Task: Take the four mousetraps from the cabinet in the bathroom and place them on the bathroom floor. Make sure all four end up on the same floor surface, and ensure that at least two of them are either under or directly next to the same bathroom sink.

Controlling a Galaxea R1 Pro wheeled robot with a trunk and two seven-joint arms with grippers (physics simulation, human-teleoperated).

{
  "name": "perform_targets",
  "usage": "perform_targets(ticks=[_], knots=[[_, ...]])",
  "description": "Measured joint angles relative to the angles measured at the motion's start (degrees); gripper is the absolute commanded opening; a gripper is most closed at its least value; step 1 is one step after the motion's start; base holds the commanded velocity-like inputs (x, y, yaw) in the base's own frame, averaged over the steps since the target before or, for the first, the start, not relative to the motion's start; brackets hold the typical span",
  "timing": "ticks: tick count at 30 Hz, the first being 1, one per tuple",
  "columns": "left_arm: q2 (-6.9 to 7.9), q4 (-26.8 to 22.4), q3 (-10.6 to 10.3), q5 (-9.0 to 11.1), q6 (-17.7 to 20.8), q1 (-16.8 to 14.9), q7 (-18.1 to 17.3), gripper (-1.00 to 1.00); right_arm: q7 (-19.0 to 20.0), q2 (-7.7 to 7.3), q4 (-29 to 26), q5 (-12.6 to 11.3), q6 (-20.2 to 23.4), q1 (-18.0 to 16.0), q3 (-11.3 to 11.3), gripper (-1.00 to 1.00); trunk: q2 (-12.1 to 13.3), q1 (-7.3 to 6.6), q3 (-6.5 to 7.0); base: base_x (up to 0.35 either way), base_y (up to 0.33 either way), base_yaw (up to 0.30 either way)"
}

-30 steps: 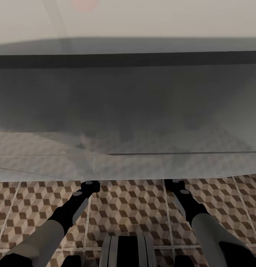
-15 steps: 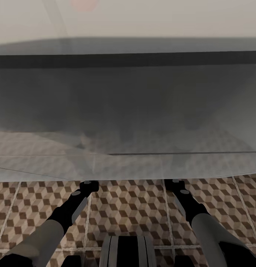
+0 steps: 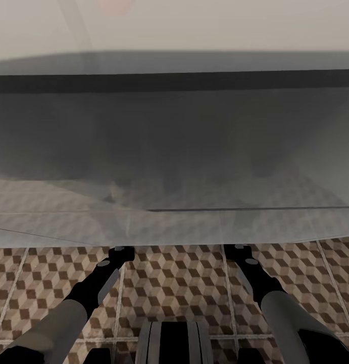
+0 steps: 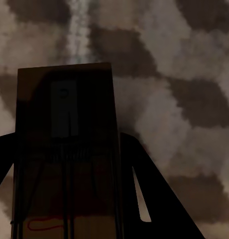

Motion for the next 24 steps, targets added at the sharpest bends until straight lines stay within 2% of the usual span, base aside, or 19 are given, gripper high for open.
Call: perform_targets(ticks=[24], knots=[[-0.01,-0.1,0.0,0.06,0.07,0.0,0.0,-1.0,0.01,0.0,0.0,0.0,0.03,0.0,-0.34,-1.0,0.0,0.0,0.0,0.0,0.0,0.0]])
